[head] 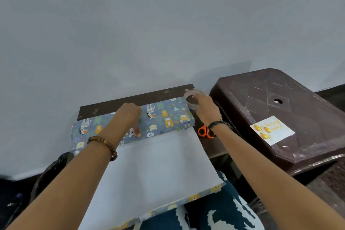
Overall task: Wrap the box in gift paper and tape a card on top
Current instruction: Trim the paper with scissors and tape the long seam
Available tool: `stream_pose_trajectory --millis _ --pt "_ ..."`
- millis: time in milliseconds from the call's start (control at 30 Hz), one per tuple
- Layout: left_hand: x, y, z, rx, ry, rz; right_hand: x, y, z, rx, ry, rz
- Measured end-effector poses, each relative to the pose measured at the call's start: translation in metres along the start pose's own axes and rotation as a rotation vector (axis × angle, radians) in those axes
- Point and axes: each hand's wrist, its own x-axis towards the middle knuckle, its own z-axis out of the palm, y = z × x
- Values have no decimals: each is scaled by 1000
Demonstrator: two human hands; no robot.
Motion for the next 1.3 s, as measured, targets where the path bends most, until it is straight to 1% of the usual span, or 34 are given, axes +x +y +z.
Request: stream_pose_trajectory --millis 67,200,400,500,633,800,900,1067,1300 --pt "4 2 -1 16 -12 -15 3 4 8 -97 13 -28" --pt "8 2 0 2 2 -23 11 12 16 -150 125 -129" --pt "10 -4 3 -21 27 -14 11 22 17 -139 151 -214" --pt "10 -5 5 -42 26 -8 10 23 17 -146 151 -211" --pt "10 -6 5 -52 25 -11 7 21 16 -131 206 -202" --pt "12 -7 6 -67 33 -16 5 15 20 -246 316 -227" --pt "12 -7 6 -63 34 -14 0 12 19 -313 314 -232" --pt "12 -8 7 -79 47 -7 -7 14 21 -418 304 -319" --pt "13 -10 10 -91 68 -12 -8 6 13 -535 311 -333"
